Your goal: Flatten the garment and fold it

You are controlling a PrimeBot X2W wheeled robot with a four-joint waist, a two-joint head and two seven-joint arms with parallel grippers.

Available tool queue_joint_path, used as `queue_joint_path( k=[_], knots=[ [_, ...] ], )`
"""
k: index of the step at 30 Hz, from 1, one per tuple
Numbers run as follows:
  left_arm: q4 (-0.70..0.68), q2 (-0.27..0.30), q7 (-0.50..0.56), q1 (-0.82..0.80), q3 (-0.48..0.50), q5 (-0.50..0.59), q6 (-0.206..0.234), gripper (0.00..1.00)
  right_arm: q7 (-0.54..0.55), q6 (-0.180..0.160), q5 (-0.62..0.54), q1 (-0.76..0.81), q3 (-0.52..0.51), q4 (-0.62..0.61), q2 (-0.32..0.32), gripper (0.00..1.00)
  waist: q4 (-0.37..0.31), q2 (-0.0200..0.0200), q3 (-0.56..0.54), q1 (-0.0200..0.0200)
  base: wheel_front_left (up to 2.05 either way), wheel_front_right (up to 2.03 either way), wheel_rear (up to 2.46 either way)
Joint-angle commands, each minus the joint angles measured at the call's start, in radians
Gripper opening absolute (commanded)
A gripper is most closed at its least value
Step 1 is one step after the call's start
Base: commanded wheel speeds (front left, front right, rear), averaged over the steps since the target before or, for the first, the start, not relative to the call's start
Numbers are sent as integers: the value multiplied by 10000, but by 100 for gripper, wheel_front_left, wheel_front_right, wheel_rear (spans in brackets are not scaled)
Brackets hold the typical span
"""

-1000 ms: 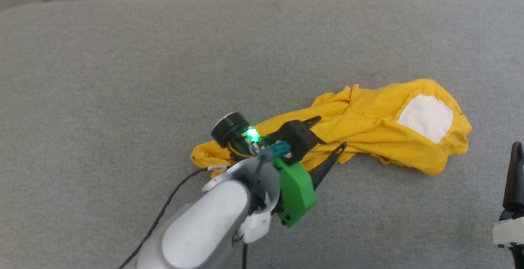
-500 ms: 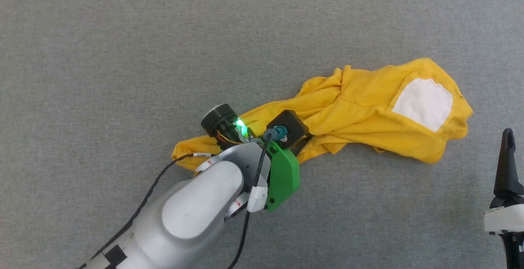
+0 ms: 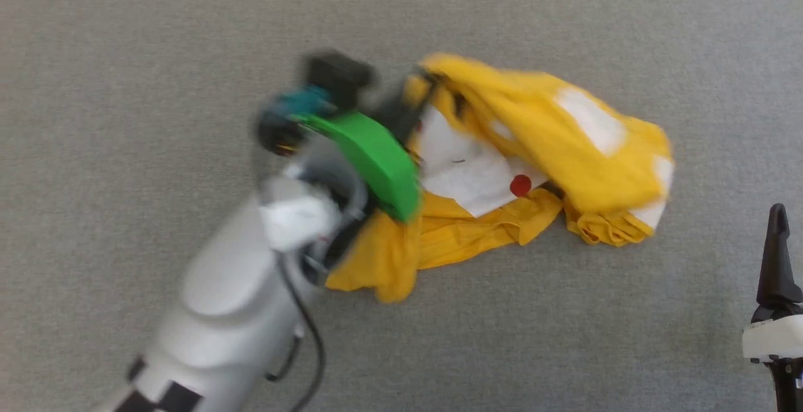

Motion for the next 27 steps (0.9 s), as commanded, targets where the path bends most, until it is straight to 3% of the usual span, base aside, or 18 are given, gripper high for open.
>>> queue_joint_path(
  k=[1, 9, 13, 15, 16, 22, 24, 27],
  knots=[
    [-55, 284, -132, 35, 464, -173, 350, 0, 56, -15, -16, 67, 35, -53, 8, 100, 116, 0, -67, 0, 0, 0, 0],
    [720, 1243, -1154, 1642, 3032, -717, 2785, 0, 242, -15, 6, 169, 135, -38, 9, 100, 70, 0, 104, 0, 0, 0, 0],
    [1213, 1254, -1339, 2736, 3420, -932, 3366, 0, 274, -15, -8, 227, 138, 7, 9, 100, 79, 0, 133, 0, 0, 0, 0],
    [1292, 1168, -1555, 3088, 3487, -1042, 3322, 84, 295, -15, -29, 242, 149, 30, 9, 100, 118, 0, 103, 0, 0, 0, 0],
    [1271, 1076, -1705, 3228, 3524, -1147, 3209, 100, 316, -15, -44, 244, 157, 38, 9, 100, 150, 0, 66, 0, 0, 0, 0],
    [254, 885, -3168, 3583, 3505, -1223, 1780, 100, 482, -15, -204, 302, 168, -39, 9, 100, 330, 0, -386, 0, 0, 0, 0],
    [-278, 974, -3460, 3789, 3492, -903, 1515, 100, 547, -15, -238, 346, 154, -90, 9, 100, 365, 0, -571, 0, 0, 0, 0],
    [-1172, 1156, -3645, 4297, 3540, -48, 1455, 100, 631, -15, -234, 456, 171, -148, 9, 100, 397, 0, -824, 0, 0, 0, 0]
  ],
)
